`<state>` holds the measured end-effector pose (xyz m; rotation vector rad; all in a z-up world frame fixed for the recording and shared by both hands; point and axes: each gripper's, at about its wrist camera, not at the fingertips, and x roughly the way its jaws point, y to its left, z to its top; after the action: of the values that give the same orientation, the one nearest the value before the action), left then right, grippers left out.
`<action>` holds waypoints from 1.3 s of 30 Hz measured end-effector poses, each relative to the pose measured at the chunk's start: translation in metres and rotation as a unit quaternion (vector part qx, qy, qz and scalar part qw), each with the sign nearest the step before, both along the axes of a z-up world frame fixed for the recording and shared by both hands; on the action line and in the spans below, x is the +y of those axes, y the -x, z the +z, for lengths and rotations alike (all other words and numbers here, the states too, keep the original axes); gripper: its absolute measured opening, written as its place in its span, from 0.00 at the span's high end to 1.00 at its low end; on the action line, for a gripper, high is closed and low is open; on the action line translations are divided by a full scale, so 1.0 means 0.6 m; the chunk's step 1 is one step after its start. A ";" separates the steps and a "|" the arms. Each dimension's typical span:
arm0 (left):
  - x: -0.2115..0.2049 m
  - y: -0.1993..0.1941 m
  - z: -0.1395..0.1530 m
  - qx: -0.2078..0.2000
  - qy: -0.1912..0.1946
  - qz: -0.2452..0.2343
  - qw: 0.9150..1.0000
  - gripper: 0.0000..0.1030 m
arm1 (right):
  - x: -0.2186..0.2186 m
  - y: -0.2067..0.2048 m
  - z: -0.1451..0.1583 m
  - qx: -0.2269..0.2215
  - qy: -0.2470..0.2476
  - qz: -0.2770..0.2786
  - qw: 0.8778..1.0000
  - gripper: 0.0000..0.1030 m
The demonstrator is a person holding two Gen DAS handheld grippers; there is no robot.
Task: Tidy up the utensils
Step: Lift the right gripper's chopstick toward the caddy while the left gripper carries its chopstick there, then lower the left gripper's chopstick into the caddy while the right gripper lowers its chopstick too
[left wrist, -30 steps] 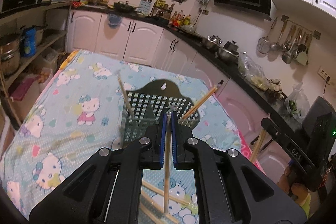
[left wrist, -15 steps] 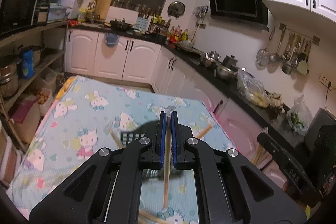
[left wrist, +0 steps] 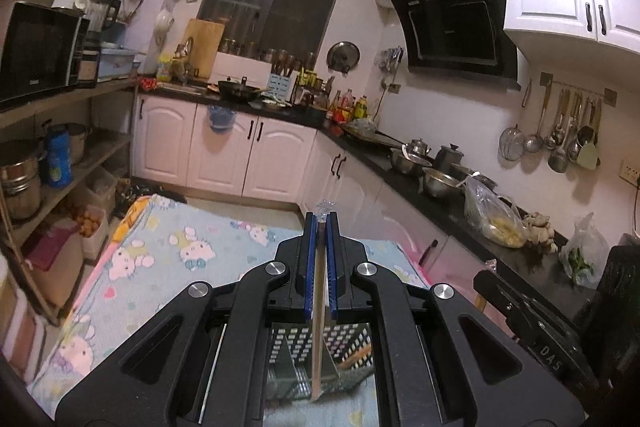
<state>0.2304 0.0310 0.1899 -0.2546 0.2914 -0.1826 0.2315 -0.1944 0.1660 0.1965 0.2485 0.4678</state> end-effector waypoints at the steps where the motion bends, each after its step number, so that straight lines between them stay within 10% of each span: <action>1: -0.001 -0.004 0.001 -0.001 0.000 0.002 1.000 0.99 | 0.003 -0.007 0.004 -0.002 -0.001 0.001 1.000 0.95; 22: -0.014 -0.059 -0.032 -0.020 -0.011 0.016 1.000 0.99 | 0.040 -0.088 0.056 -0.083 0.011 -0.001 0.996 0.95; 39: -0.030 -0.070 -0.091 -0.007 -0.026 0.001 1.000 0.99 | 0.043 -0.148 -0.018 -0.095 0.017 -0.037 0.995 0.95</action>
<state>0.2725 0.0133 0.1351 -0.2025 0.2814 -0.1744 0.3202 -0.1687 0.1552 0.1266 0.0631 0.4053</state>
